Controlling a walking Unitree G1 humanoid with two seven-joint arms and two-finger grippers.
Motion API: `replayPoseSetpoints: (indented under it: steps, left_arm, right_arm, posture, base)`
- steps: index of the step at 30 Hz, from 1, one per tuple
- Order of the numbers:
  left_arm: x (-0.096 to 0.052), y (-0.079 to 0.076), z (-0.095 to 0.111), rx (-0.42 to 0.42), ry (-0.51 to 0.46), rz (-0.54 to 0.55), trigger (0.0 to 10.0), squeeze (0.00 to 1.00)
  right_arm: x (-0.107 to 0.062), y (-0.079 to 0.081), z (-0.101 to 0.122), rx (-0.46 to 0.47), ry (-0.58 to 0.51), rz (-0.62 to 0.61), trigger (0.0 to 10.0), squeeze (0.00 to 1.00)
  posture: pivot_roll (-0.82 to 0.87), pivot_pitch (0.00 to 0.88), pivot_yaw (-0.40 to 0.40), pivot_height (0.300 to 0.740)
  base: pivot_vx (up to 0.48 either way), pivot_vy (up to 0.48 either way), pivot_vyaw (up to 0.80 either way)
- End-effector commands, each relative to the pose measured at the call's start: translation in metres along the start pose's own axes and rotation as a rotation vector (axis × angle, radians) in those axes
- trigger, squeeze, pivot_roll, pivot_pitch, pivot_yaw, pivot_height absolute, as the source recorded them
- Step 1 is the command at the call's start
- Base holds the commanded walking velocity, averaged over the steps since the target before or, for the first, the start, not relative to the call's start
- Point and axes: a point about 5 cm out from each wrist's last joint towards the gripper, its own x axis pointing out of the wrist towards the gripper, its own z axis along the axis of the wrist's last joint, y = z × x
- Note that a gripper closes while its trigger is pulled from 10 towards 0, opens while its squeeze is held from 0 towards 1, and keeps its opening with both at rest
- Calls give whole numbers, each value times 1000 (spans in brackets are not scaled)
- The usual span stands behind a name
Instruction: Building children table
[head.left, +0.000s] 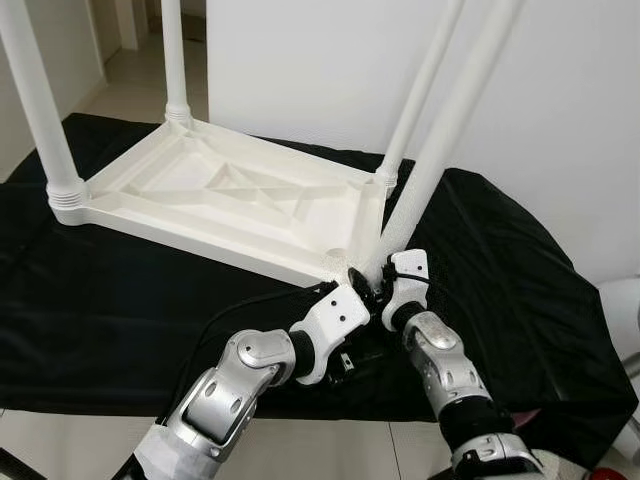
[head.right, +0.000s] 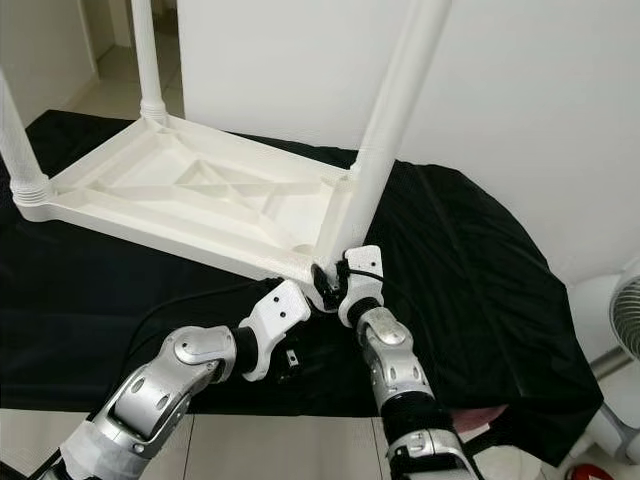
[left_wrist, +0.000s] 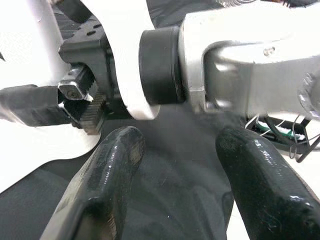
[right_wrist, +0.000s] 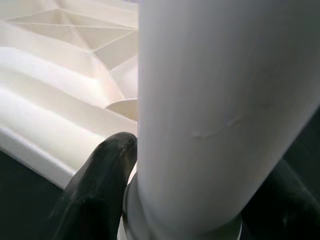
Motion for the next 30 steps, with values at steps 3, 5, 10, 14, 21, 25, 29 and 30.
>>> replayPoseSetpoints:
  steps: [3, 5, 10, 14, 21, 25, 29, 30]
  left_arm:
    - [3, -4, 3, 4, -12, 1, 10000, 0]
    - [3, -5, 3, 4, -13, 2, 10000, 0]
    - [3, -5, 2, 1, -12, 3, 10000, 0]
    - [3, -5, 2, 2, -10, 2, 10000, 0]
    - [3, -5, 2, 3, -10, 3, 10000, 0]
    - [3, -5, 2, 2, -12, 2, 10000, 0]
    - [4, -5, 2, 2, -12, 1, 10000, 0]
    - [4, -5, 2, 2, -12, 0, 10000, 0]
  right_arm:
    - [-13, 0, -15, 23, 76, -188, 10000, 0]
    - [-16, 10, -13, 42, 71, -187, 10000, 0]
    - [-18, 17, -10, 78, 71, -145, 10000, 0]
    - [-19, 14, -8, 66, 69, -160, 10000, 910]
    - [-25, -2, -1, 42, 0, -138, 10000, 1000]
    - [-26, -11, 1, 42, -17, -116, 10000, 1000]
    - [-26, -19, 2, 35, -16, -34, 10000, 1000]
    - [-26, -22, 2, 33, -13, 8, 10000, 1000]
  posture:
    - [38, 0, -173, 740]
    - [44, 0, -176, 740]
    - [43, 0, -176, 740]
    - [44, 0, -174, 740]
    - [42, 0, -176, 740]
    - [38, 0, -175, 740]
    - [38, 0, -175, 740]
    - [38, 0, -175, 740]
  base:
    - [0, 0, 0]
    - [0, 0, 0]
    - [0, 0, 0]
    - [0, 0, 0]
    - [0, 0, 0]
    - [0, 0, 0]
    - [0, 0, 0]
    - [0, 0, 0]
